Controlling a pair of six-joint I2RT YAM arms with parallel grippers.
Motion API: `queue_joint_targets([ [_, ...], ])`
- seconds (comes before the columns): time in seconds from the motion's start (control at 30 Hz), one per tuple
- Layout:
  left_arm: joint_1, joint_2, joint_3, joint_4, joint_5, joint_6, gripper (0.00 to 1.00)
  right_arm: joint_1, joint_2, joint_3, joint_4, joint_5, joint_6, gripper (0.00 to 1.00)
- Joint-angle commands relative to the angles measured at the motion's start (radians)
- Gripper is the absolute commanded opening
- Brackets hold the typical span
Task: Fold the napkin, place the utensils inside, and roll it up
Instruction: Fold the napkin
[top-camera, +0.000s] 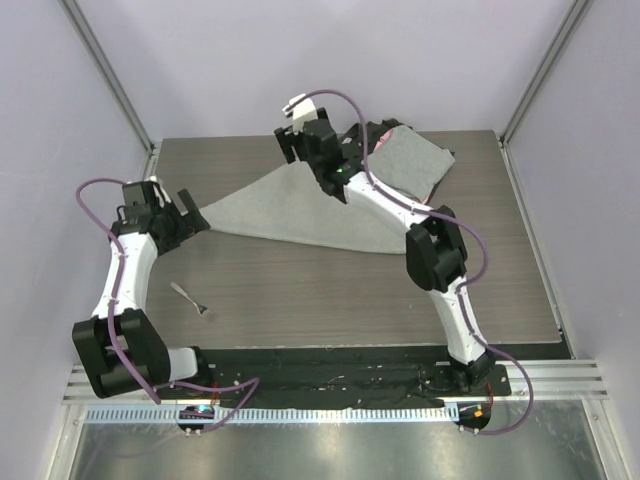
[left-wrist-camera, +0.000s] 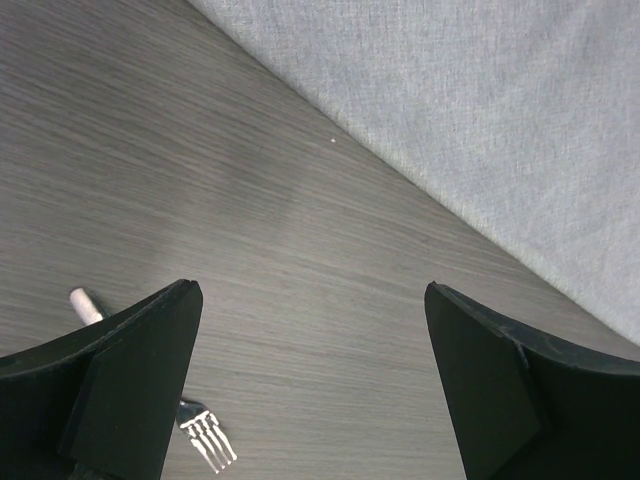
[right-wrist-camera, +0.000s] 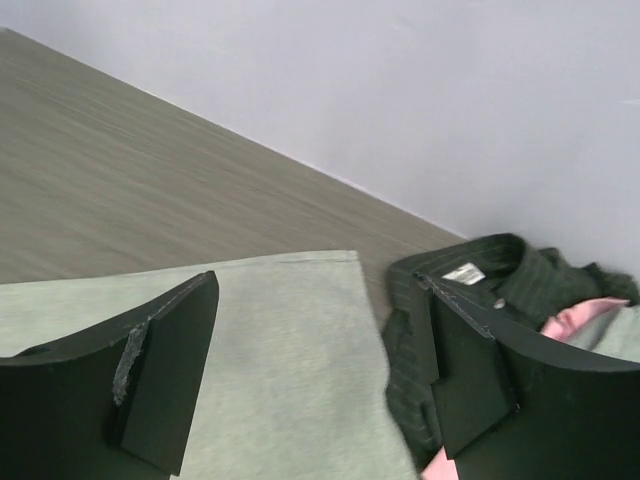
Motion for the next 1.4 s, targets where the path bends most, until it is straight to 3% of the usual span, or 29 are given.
queue_joint_targets([
  [0.0, -0.002, 0.031, 0.011, 0.063, 0.044, -0.053, 1.0, 0.003, -0.084, -0.105, -0.249, -0.167, 0.194, 0.84],
  [0.17, -0.002, 0.047, 0.022, 0.063, 0.043, -0.059, 1.0, 0.047, -0.242, -0.363, -0.174, -0.266, 0.2, 0.81],
  [0.3, 0.003, 0.04, 0.011, 0.071, 0.04, -0.057, 0.99, 0.107, -0.262, -0.461, -0.186, -0.304, 0.113, 0.7],
  [0.7, 0.012, 0.019, -0.001, 0.076, 0.069, -0.057, 1.0, 0.214, -0.141, -0.417, -0.231, -0.194, -0.051, 0.49],
  [1.07, 0.012, 0.01, -0.002, 0.076, 0.075, -0.056, 1.0, 0.228, -0.084, -0.377, -0.216, -0.12, -0.14, 0.45],
  [1.37, 0.013, 0.01, -0.002, 0.074, 0.084, -0.057, 1.0, 0.236, -0.067, -0.368, -0.231, -0.148, -0.174, 0.4],
])
